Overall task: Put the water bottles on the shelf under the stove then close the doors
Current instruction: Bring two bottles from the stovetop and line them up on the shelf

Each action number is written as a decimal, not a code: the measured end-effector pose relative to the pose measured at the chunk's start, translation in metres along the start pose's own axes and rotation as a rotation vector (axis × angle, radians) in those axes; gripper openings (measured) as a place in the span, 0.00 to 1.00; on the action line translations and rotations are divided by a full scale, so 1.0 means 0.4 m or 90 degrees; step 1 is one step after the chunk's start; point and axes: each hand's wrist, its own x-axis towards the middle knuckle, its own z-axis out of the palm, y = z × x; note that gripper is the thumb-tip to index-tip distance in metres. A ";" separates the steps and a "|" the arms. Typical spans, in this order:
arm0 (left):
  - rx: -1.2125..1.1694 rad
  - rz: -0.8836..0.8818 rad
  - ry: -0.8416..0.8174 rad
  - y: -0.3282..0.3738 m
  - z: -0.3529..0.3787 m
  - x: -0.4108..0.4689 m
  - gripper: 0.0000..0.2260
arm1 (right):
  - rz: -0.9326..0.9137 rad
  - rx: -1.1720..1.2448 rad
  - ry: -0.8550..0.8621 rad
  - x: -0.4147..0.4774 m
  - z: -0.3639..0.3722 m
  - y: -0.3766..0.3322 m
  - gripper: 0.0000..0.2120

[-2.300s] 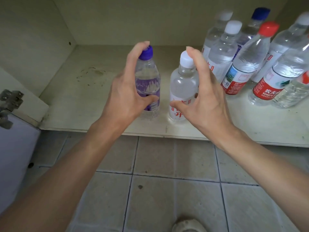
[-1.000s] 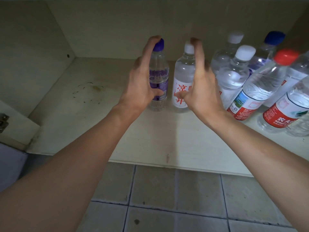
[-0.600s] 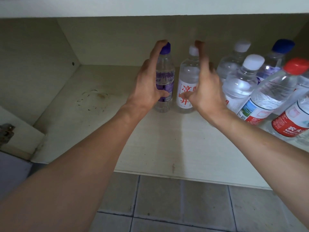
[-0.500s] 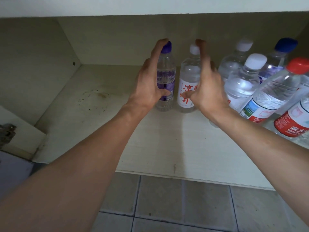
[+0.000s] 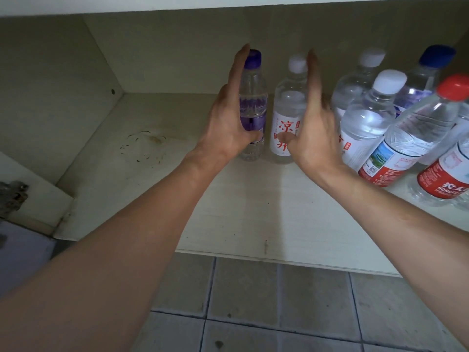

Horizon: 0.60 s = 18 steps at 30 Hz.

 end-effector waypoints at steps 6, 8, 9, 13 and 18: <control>0.135 -0.036 -0.059 0.025 -0.035 -0.113 0.53 | 0.037 -0.076 -0.009 -0.103 0.007 -0.019 0.36; 0.222 -0.049 -0.090 0.019 -0.049 -0.159 0.46 | 0.005 -0.145 -0.048 -0.131 0.005 -0.021 0.21; 0.265 -0.058 -0.103 0.016 -0.053 -0.176 0.42 | -0.014 -0.171 -0.077 -0.142 0.003 -0.023 0.17; 0.422 -0.084 -0.128 0.021 -0.070 -0.231 0.27 | -0.064 -0.261 -0.174 -0.177 -0.010 -0.044 0.17; 0.503 -0.123 -0.147 0.073 -0.114 -0.303 0.26 | -0.071 -0.336 -0.259 -0.231 -0.060 -0.109 0.19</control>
